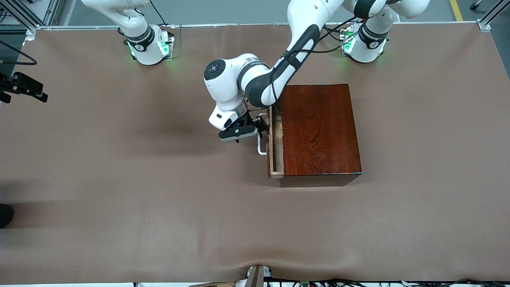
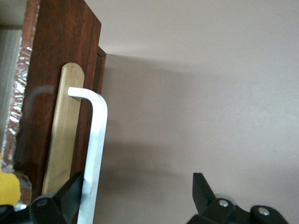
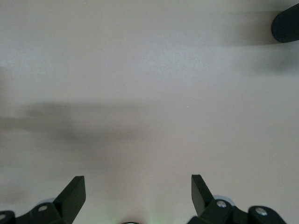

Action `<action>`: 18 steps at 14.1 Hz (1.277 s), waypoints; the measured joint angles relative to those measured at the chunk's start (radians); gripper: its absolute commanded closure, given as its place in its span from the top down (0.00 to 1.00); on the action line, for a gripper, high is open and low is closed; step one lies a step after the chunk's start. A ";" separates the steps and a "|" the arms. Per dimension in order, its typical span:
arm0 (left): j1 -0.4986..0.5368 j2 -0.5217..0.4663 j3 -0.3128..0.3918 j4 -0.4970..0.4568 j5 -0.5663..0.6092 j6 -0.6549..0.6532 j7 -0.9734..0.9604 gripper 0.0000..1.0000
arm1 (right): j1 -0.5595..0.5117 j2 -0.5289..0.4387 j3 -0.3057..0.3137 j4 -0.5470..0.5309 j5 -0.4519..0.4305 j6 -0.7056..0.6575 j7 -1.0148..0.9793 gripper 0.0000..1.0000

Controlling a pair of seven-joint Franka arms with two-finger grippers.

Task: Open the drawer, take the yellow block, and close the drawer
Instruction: 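Pull the drawer open with the left gripper, away from the box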

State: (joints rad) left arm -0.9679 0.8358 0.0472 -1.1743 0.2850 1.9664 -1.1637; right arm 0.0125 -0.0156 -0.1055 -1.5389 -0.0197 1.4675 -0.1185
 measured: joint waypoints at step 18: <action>-0.008 0.015 -0.007 0.033 -0.053 0.065 -0.145 1.00 | -0.001 0.000 -0.003 0.000 0.000 -0.001 0.000 1.00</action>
State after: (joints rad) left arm -0.9759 0.8504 0.0405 -1.1418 0.2317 2.0319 -1.3087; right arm 0.0118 -0.0155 -0.1085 -1.5392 -0.0197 1.4668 -0.1185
